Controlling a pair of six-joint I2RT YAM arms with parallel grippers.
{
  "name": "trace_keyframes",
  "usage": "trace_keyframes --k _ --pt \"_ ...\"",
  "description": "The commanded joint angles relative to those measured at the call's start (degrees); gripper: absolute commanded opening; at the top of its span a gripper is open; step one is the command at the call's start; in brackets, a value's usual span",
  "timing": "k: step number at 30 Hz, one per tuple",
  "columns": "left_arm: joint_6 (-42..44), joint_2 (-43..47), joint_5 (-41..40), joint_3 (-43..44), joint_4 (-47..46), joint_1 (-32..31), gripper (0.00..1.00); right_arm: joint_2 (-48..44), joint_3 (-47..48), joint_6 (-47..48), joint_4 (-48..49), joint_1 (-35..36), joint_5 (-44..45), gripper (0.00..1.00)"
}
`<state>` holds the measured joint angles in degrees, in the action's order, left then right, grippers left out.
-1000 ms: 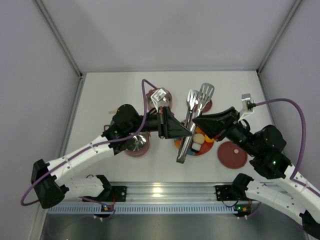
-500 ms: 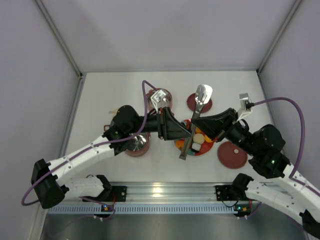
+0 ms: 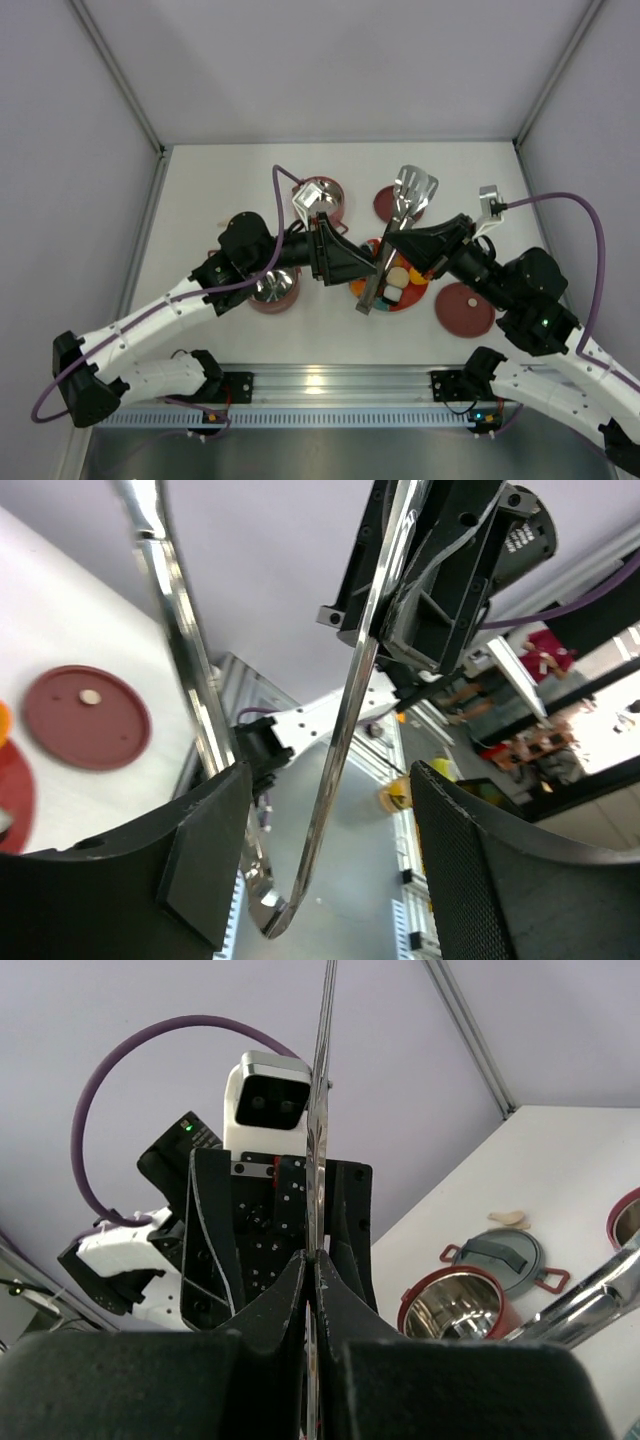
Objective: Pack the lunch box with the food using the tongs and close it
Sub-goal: Pick up the clamp at the center of the board.
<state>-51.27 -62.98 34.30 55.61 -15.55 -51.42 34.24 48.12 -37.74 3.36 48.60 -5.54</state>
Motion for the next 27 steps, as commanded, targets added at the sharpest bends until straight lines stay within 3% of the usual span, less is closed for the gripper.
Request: trace_keyframes --k 1,5,11,15,22,27 --pt "7.05 3.21 -5.99 3.27 7.0 -0.09 0.7 0.56 3.47 -1.02 0.25 0.88 1.67 0.0" --pt "10.83 3.75 -9.08 2.57 8.87 -0.09 0.74 2.49 4.88 -2.95 -0.1 0.88 2.03 0.0" --pt "10.75 0.32 -6.45 1.25 4.66 0.0 0.79 4.26 5.49 -5.24 2.18 0.88 2.38 0.0" --pt "9.52 -1.53 -3.02 -0.59 -3.76 -0.09 0.81 4.35 6.46 -6.12 3.59 0.88 1.5 0.0" --pt "6.1 -4.43 0.49 -1.3 -10.44 -0.09 0.82 4.35 6.73 -6.47 6.48 0.88 -0.7 0.0" --pt "2.23 -4.43 3.66 -1.74 -15.82 -0.09 0.81 3.38 3.31 -6.56 14.03 0.88 -3.95 0.0"
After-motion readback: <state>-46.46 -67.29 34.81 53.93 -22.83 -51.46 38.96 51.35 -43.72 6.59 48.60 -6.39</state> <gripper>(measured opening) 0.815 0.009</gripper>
